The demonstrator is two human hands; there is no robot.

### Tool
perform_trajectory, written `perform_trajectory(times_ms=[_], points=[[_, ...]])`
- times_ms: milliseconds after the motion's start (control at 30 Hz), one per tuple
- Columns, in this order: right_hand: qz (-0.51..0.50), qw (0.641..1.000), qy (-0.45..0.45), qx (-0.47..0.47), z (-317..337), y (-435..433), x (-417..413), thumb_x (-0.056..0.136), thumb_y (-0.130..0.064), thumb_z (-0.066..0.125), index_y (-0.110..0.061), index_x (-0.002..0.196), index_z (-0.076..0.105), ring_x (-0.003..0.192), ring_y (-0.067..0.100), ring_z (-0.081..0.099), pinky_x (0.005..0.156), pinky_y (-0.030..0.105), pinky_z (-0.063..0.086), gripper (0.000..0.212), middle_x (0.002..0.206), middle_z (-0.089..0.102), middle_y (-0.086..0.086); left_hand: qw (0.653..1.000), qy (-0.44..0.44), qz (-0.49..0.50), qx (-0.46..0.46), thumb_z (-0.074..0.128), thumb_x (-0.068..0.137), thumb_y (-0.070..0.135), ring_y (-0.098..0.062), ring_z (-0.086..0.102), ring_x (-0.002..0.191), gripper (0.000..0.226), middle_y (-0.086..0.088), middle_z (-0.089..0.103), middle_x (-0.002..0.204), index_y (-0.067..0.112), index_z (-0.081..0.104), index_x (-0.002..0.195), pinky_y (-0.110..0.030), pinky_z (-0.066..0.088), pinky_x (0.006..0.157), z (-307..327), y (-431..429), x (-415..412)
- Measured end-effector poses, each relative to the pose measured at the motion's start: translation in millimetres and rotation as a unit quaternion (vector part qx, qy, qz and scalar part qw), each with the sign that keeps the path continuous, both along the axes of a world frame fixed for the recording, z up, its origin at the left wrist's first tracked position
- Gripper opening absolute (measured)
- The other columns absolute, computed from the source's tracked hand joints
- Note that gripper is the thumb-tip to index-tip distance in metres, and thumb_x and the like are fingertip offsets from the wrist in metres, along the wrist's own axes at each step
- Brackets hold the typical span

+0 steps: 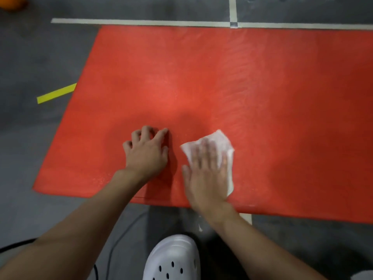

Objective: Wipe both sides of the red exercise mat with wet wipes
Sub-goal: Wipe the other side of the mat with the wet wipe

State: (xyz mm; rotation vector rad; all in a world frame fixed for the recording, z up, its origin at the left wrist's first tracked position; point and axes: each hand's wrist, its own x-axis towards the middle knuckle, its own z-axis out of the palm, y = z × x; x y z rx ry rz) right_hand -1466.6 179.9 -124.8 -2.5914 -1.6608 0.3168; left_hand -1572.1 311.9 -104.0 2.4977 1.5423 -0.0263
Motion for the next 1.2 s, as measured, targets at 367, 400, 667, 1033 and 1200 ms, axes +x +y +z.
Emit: perform_trajectory(times_ms=[367, 400, 667, 1033, 1200], points=[[0.106, 0.994, -0.002, 0.017, -2, 26, 4, 0.098, -0.047, 0.026, -0.022, 0.151, 0.039, 0.15, 0.028, 0.02, 0.12, 0.055, 0.009, 0.059, 0.159, 0.034, 0.008, 0.999, -0.021, 0.018, -0.041, 0.045, 0.087, 0.025, -0.027, 0.033, 0.124, 0.055, 0.007, 0.039, 0.135, 0.049, 0.042, 0.137, -0.047, 0.03, 0.097, 2, 10, -3], [0.181, 0.983, -0.008, 0.014, -1, 24, 11, 0.099, -0.047, 0.026, -0.023, 0.15, 0.041, 0.15, 0.027, 0.023, 0.121, 0.053, 0.011, 0.058, 0.158, 0.036, 0.007, 0.999, -0.021, 0.018, -0.045, 0.046, 0.086, 0.026, -0.026, 0.033, 0.124, 0.056, 0.007, 0.038, 0.135, 0.049, 0.042, 0.137, -0.047, 0.029, 0.097, 2, 10, -4], [0.097, 0.995, -0.016, 0.013, -5, 46, 11, 0.1, -0.047, 0.017, -0.026, 0.155, 0.027, 0.153, 0.027, 0.009, 0.12, 0.056, 0.001, 0.06, 0.163, 0.023, 0.005, 0.998, -0.019, 0.017, -0.058, 0.049, 0.09, 0.034, -0.027, 0.035, 0.123, 0.044, 0.006, 0.04, 0.132, 0.049, 0.046, 0.131, -0.048, 0.032, 0.095, 3, 17, -2], [0.129, 0.991, -0.022, 0.016, -2, 66, 19, 0.099, -0.046, 0.015, -0.026, 0.155, 0.029, 0.152, 0.026, 0.013, 0.12, 0.056, 0.006, 0.061, 0.162, 0.026, 0.007, 0.996, -0.026, 0.007, -0.083, 0.054, 0.085, 0.034, -0.026, 0.037, 0.118, 0.042, 0.007, 0.041, 0.123, 0.045, 0.045, 0.124, -0.044, 0.031, 0.09, 8, 24, 0], [0.085, 0.995, -0.042, 0.001, 0, 87, 103, 0.103, -0.044, 0.008, -0.03, 0.156, 0.022, 0.152, 0.021, 0.007, 0.12, 0.049, 0.002, 0.056, 0.164, 0.019, 0.001, 0.996, 0.001, -0.014, -0.087, 0.056, 0.086, 0.05, -0.03, 0.038, 0.123, 0.061, 0.002, 0.04, 0.13, 0.034, 0.032, 0.14, -0.047, 0.036, 0.094, 10, 33, -3]])
